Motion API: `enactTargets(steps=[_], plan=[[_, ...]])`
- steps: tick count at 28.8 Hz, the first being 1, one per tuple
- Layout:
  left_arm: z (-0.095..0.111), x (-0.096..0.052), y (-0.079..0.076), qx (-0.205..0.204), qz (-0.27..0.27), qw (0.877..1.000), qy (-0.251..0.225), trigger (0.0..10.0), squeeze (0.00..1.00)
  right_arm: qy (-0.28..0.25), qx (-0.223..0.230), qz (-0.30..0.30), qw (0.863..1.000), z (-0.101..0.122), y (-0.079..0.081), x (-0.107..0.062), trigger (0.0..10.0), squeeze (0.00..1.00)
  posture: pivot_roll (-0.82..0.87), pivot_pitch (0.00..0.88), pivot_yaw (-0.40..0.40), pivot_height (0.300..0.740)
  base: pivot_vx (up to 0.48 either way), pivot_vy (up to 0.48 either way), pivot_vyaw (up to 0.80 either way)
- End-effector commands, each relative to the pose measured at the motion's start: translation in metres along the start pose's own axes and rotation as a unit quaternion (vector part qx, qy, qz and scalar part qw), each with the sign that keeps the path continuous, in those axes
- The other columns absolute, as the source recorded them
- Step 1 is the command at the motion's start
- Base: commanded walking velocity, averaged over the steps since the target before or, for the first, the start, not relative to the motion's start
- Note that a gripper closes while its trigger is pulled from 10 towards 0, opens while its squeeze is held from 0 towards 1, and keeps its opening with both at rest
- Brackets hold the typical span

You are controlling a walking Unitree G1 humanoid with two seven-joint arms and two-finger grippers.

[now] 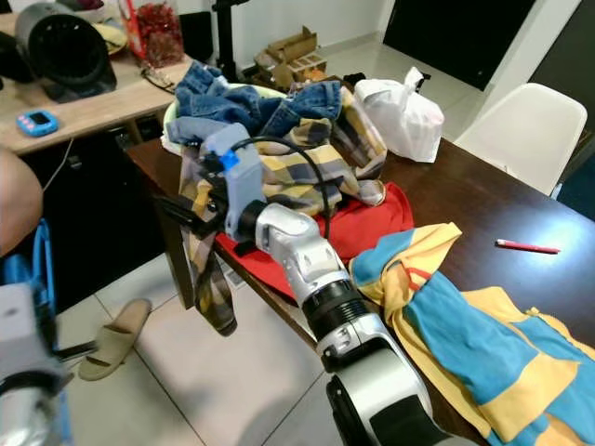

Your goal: Hang hanger

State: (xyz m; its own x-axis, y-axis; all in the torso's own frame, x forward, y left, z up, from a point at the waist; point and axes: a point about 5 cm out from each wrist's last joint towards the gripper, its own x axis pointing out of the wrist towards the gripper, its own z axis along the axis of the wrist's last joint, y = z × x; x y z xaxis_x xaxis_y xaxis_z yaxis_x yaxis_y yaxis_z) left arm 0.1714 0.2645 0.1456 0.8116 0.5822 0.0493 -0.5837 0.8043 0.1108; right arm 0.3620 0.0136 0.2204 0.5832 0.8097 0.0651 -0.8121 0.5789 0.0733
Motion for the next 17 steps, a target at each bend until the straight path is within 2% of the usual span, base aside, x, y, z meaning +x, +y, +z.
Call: enactTargets(steps=[1,2,4,5,7,8,10,11,12,13,14,15,17], plan=[[0.001,-0.003,0.004,-0.004,0.014,1.0,0.003,10.0,0.0,0.005,0.02,-0.018,1.0,-0.005,-0.006,-0.003,10.0,0.0,0.34,0.152,-0.2,0.74,0.0,0.0,0.0],[0.003,-0.005,0.012,0.002,0.03,1.0,-0.002,10.0,0.0,0.008,0.028,-0.04,0.999,-0.007,-0.012,-0.003,10.0,0.0,0.34,0.152,-0.2,0.74,0.0,0.0,0.0],[0.003,-0.005,0.012,0.002,0.03,1.0,-0.002,10.0,0.0,0.008,0.028,-0.04,0.999,-0.007,-0.012,-0.003,10.0,0.0,0.34,0.152,-0.2,0.74,0.0,0.0,0.0],[0.008,-0.007,0.014,0.01,0.032,0.999,-0.014,10.0,0.0,0.012,0.035,-0.076,0.996,-0.009,-0.024,-0.008,10.0,0.0,0.36,0.156,-0.221,0.74,0.0,0.0,0.0],[0.008,-0.007,0.014,0.01,0.032,0.999,-0.014,10.0,0.0,0.012,0.035,-0.076,0.996,-0.009,-0.024,-0.008,10.0,0.0,0.36,0.156,-0.221,0.74,0.0,0.0,0.0],[0.013,-0.01,0.006,0.02,0.016,0.999,-0.028,10.0,0.0,0.009,0.037,-0.126,0.991,-0.007,-0.045,-0.017,10.0,0.0,0.38,0.155,-0.235,0.74,0.0,0.0,0.0],[0.013,-0.01,0.006,0.02,0.016,0.999,-0.028,10.0,0.0,0.009,0.037,-0.126,0.991,-0.007,-0.045,-0.017,10.0,0.0,0.38,0.155,-0.235,0.74,0.0,0.0,0.0],[0.017,-0.011,-0.01,0.031,-0.018,0.998,-0.042,10.0,0.0,0.0,0.04,-0.183,0.982,0.0,-0.07,-0.032,10.0,0.0,0.37,0.151,-0.24,0.74,0.0,0.0,0.0],[0.017,-0.011,-0.01,0.031,-0.018,0.998,-0.042,10.0,0.0,0.0,0.04,-0.183,0.982,0.0,-0.07,-0.032,10.0,0.0,0.37,0.151,-0.24,0.74,0.0,0.0,0.0],[0.021,-0.011,-0.025,0.042,-0.051,0.996,-0.056,10.0,0.0,-0.011,0.04,-0.229,0.973,0.007,-0.09,-0.046,10.0,0.0,0.35,0.147,-0.233,0.74,0.0,0.0,0.0],[0.021,-0.011,-0.025,0.042,-0.051,0.996,-0.056,10.0,0.0,-0.011,0.04,-0.229,0.973,0.007,-0.09,-0.046,10.0,0.0,0.35,0.147,-0.233,0.74,0.0,0.0,0.0],[0.022,-0.01,-0.039,0.05,-0.082,0.993,-0.066,10.0,0.0,-0.017,0.033,-0.261,0.965,0.015,-0.106,-0.059,10.0,0.0,0.35,0.147,-0.233,0.74,0.0,0.0,0.0],[0.022,-0.01,-0.039,0.05,-0.082,0.993,-0.066,10.0,0.0,-0.017,0.033,-0.261,0.965,0.015,-0.106,-0.059,10.0,0.0,0.35,0.147,-0.233,0.74,0.0,0.0,0.0]])
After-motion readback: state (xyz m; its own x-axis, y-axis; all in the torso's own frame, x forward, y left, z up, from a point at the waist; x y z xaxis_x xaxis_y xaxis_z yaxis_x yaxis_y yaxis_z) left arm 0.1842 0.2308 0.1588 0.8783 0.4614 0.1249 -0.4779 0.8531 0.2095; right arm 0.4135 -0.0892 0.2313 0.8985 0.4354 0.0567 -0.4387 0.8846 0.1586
